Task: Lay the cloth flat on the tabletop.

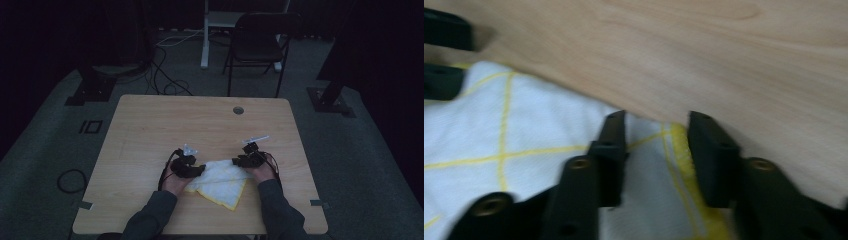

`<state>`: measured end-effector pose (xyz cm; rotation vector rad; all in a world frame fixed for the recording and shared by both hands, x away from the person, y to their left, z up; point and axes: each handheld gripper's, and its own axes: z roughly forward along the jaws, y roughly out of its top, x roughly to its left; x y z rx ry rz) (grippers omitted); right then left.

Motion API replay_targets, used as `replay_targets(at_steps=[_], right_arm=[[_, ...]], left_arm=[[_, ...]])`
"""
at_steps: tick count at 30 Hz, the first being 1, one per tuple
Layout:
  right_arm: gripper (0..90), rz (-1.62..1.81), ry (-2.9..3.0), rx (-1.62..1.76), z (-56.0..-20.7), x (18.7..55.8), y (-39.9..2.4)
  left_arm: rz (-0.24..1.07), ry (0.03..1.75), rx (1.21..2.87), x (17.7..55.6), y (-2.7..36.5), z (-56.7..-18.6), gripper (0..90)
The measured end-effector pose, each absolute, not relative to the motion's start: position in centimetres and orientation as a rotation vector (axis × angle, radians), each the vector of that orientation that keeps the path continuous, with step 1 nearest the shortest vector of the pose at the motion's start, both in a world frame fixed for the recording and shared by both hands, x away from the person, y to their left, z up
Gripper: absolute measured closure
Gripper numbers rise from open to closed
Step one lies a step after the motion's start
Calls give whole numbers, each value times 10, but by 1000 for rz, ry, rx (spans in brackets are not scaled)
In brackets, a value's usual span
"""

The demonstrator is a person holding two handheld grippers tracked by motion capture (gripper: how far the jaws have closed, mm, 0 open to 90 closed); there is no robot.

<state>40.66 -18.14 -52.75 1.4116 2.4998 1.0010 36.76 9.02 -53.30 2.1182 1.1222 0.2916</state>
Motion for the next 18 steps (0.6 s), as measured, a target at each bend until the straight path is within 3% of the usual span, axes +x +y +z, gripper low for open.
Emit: replay_targets(at_steps=[2,4,10,11,13,18], right_arm=[[810,1005,2496,1403,-525,405,-182],[846,1017,2496,1380,-522,404,-182],[857,1073,2434,1310,-506,398,-180],[857,1073,2434,1310,-506,398,-180],[858,1111,2397,1280,-495,397,-181],[859,1185,2334,1217,-480,392,-181]], left_arm=[[285,1133,2125,368,90,-534,486],[283,1137,2130,369,91,-533,509],[267,1134,2151,371,88,-529,810],[267,1128,2152,371,88,-526,810],[282,1102,2140,369,89,-518,900],[330,1067,2095,364,89,-498,900]])
